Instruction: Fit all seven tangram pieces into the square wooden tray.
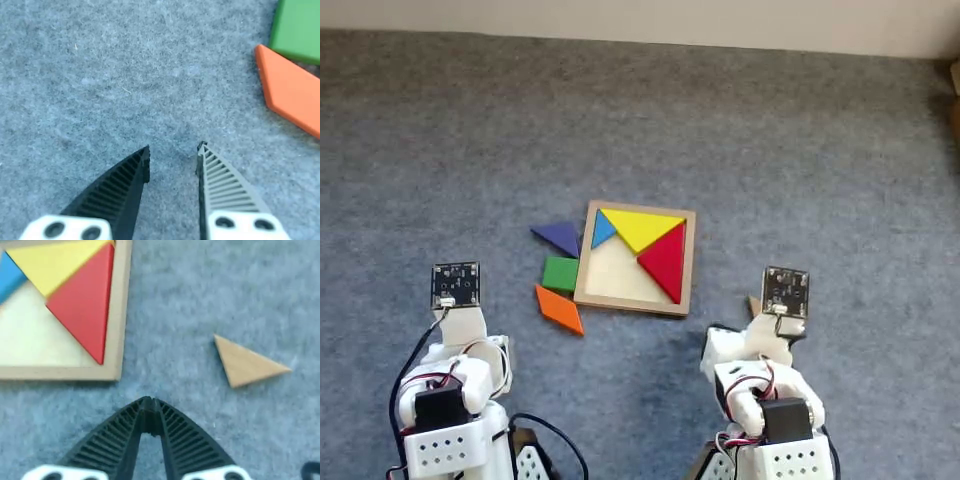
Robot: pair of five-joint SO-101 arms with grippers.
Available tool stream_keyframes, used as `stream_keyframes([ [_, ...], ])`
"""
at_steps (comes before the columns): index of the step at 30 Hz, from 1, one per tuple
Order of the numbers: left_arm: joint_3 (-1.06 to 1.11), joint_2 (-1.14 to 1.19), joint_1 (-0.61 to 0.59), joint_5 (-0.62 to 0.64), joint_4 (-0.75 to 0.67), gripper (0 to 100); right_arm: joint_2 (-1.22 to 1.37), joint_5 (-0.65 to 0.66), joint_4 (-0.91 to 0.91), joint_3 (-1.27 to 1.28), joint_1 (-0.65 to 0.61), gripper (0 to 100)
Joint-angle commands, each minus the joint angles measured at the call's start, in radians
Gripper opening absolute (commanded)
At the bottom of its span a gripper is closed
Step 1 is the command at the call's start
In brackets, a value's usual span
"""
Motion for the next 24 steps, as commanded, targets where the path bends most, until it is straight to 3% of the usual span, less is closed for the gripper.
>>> stream_keyframes([
  [1, -0.074, -0.054, -0.016, -0.012, -0.006, 16, -0.013, -0.012, 0.021, 0.147, 0.007, 0.6],
  [3, -0.136, -0.054, -0.03, -0.034, -0.009, 16, -0.013, -0.014, 0.021, 0.147, 0.007, 0.6],
  [8, -0.234, -0.054, -0.03, -0.387, -0.078, 16, -0.013, -0.015, 0.019, 0.147, 0.01, 0.6],
  [14, -0.378, -0.05, -0.028, -0.387, -0.077, 16, -0.013, -0.015, 0.019, 0.147, 0.012, 0.6],
  [24, -0.481, -0.05, 0.015, -0.443, 0.066, 16, -0.013, -0.012, 0.019, 0.147, 0.012, 0.6],
])
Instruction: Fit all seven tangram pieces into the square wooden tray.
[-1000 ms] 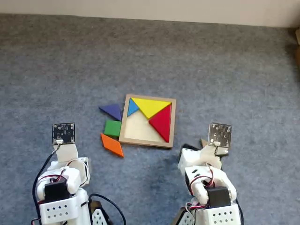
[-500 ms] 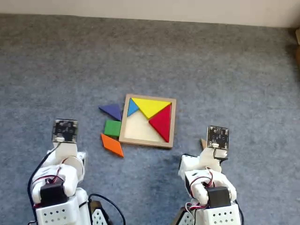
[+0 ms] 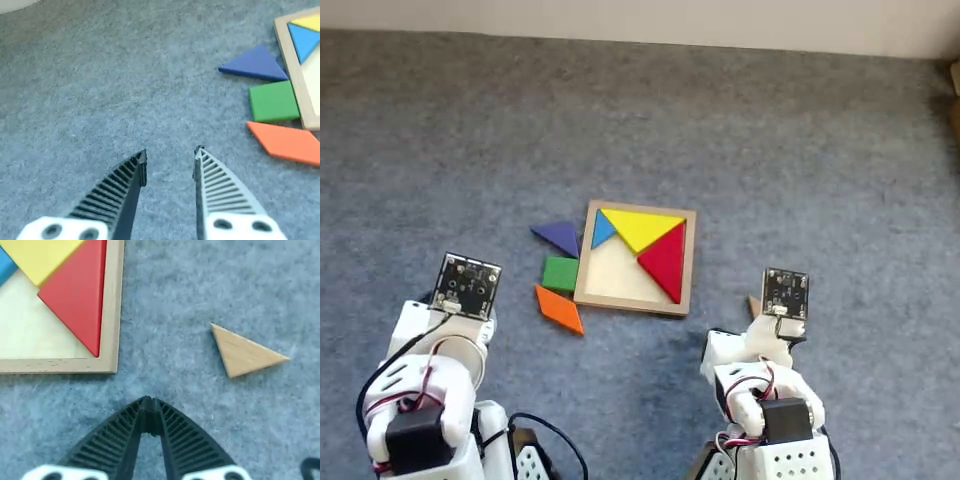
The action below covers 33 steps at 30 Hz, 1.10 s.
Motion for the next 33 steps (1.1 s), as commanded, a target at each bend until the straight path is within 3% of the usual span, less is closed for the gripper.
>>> stream_keyframes([
  [1, -0.068, -0.05, 0.027, -0.012, 0.028, 16, -0.01, -0.003, 0.005, 0.147, 0.012, 0.6],
  [6, -0.124, 0.03, 0.025, -0.012, 0.029, 16, -0.01, -0.005, 0.004, 0.147, 0.012, 0.6],
  [15, -0.371, 0.63, 0.03, 0.0, 0.02, 20, -0.01, -0.005, 0.002, 0.147, 0.012, 0.6],
  [19, -0.479, 0.895, 0.068, 0.15, 0.02, 34, -0.01, -0.005, 0.002, 0.147, 0.012, 0.6],
  [26, -0.61, 1.179, 0.153, 0.379, -0.117, 35, -0.01, -0.003, 0.002, 0.147, 0.013, 0.6],
  [33, -0.624, 1.342, 0.236, 0.39, -0.233, 35, -0.01, -0.003, 0.002, 0.147, 0.013, 0.6],
])
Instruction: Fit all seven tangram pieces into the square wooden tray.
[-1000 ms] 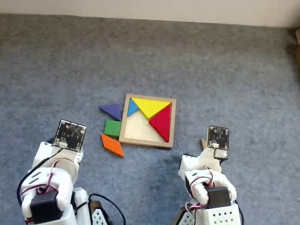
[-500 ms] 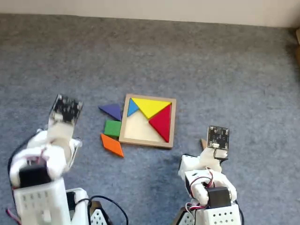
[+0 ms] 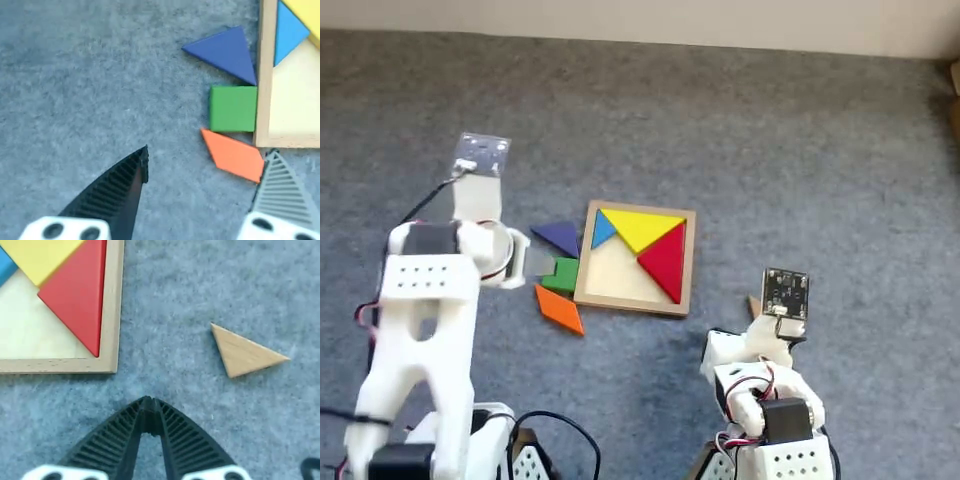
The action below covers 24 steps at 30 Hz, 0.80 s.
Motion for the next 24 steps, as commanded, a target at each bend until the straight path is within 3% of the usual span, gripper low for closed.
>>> stream_keyframes([
  [1, -0.048, 0.061, 0.053, 0.011, -0.046, 35, -0.01, -0.003, 0.002, 0.147, 0.013, 0.6],
  [11, -0.081, 0.374, 0.082, 0.008, -0.242, 35, -0.01, -0.003, 0.002, 0.147, 0.013, 0.6],
  [18, -0.243, 0.63, 0.081, 0.005, -0.238, 35, -0.01, -0.003, 0.002, 0.147, 0.013, 0.6],
  [24, -0.378, 0.737, 0.054, 0.003, -0.086, 35, -0.01, -0.003, 0.002, 0.147, 0.013, 0.6],
])
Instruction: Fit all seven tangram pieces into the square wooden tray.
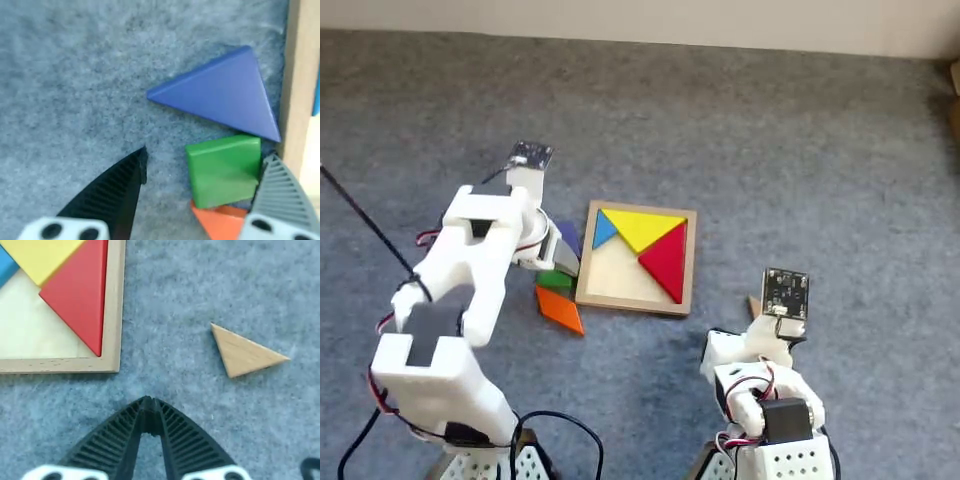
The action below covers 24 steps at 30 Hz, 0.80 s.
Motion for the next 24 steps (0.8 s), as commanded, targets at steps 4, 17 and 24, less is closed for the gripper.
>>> stream_keyframes([
  [4, -0.087, 0.028, -0.048, -0.015, 0.075, 35, -0.01, -0.003, 0.002, 0.147, 0.013, 0.6],
  [17, -0.077, 0.039, 0.084, -0.127, 0.077, 18, -0.01, -0.003, 0.002, 0.147, 0.013, 0.6],
  [24, -0.102, 0.007, 0.134, -0.133, 0.19, 18, -0.01, -0.003, 0.002, 0.147, 0.013, 0.6],
])
